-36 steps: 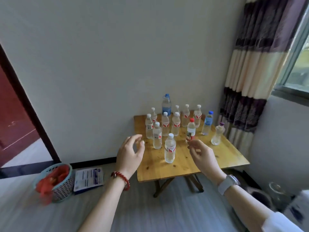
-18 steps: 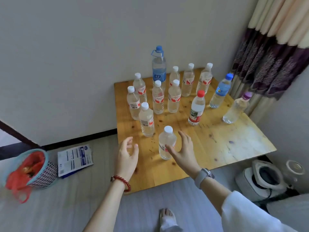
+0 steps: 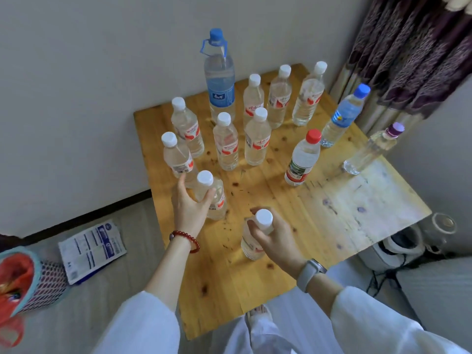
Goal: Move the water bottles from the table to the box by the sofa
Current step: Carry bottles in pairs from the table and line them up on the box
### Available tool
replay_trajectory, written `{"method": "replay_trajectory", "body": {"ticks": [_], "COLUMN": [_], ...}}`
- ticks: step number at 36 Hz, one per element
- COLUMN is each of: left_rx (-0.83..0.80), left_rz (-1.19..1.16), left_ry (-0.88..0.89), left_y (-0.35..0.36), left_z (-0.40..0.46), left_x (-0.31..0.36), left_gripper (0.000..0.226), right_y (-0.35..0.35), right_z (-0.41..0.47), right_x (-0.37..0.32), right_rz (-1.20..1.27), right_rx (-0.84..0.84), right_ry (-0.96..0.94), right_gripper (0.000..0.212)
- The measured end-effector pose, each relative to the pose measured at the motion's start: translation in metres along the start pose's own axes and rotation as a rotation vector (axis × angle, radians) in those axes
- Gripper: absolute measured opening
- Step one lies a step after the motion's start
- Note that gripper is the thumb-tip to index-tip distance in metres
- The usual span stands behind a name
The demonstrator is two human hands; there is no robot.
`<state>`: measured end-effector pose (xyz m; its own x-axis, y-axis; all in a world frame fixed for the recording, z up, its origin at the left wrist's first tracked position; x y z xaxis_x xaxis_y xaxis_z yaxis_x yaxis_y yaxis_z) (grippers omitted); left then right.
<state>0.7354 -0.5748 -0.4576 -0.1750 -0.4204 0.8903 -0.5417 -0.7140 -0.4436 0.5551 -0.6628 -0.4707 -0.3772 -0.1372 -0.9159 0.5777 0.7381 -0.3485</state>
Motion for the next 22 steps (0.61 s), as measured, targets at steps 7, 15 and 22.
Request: {"method": "replay_trajectory", "body": {"ticks": [7, 15, 22], "left_rx": [-0.134, -0.097, -0.228], "left_rz": [-0.055, -0.039, -0.047], "left_ry": [0.092, 0.302, 0.562], "left_y": [0.021, 0.029, 0.038], "left_z": [0.039, 0.033, 0.013], "left_x": [-0.008, 0.009, 0.055], "left_gripper": [0.050, 0.025, 0.031], "right_y": [-0.003, -0.012, -0.051], "right_z": [0.016, 0.022, -0.006], "right_x": [-0.007, -0.023, -0.049], "right_rz": [-0.006, -0.021, -0.132], "right_rx": [0.121, 0.266, 0.461], "right_ry": [0.022, 0.034, -0.015], "right_gripper": [0.016, 0.024, 0.036]}}
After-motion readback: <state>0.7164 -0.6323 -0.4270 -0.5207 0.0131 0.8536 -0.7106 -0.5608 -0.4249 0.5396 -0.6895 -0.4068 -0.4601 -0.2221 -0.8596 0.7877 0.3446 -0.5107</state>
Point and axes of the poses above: each hand's wrist, its own z-axis towards the middle knuckle, its own y-axis out of the palm, x = y × z, the point moved 4 cm from there along z, towards the middle knuckle, and after that the axes turned 6 degrees about -x, right-handed, at the moved point
